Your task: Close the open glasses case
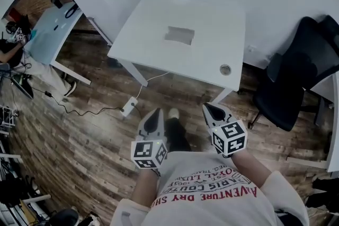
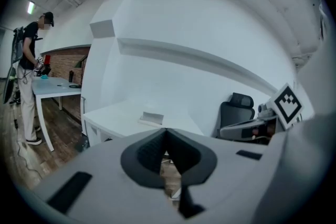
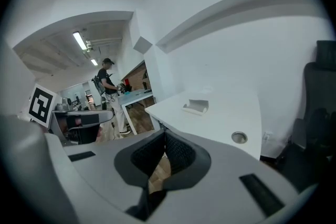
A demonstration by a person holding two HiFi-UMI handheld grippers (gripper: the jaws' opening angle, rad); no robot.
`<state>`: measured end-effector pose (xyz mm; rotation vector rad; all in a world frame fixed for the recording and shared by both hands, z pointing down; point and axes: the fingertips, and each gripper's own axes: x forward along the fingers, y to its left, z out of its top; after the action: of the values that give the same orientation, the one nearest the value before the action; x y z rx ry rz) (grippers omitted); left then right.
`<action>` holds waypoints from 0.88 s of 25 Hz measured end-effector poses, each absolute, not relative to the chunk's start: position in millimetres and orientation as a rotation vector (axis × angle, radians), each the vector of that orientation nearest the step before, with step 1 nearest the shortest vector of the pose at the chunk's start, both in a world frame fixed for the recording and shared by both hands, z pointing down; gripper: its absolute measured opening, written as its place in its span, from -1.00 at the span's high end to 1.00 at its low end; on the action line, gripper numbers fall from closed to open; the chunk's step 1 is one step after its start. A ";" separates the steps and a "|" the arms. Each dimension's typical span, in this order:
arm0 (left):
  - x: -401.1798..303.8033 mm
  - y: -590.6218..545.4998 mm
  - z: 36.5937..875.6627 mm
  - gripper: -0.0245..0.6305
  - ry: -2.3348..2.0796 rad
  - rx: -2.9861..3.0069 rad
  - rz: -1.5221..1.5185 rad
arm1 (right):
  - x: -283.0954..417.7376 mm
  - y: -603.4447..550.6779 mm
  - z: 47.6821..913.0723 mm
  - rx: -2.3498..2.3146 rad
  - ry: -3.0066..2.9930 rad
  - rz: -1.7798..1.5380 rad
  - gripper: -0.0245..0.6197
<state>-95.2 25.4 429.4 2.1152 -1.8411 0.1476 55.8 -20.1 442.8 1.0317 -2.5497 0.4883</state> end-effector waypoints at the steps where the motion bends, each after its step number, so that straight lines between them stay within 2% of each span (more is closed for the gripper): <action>1: -97.8 7.2 430.3 0.93 -1.823 2.135 0.152 | 55.2 -34.8 443.6 1.056 -2.538 0.484 0.89; 12: -153.0 -199.3 429.5 0.93 -1.621 2.251 0.188 | 6.6 -206.6 446.3 1.238 -2.418 0.571 0.89; 22: -189.5 -302.2 457.6 0.93 -1.491 2.267 0.243 | -25.7 -323.1 464.6 1.352 -2.324 0.622 0.89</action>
<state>-189.5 -302.2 457.6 2.2669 -1.4912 0.2427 -25.7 -323.1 464.6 1.3519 -2.3238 0.6220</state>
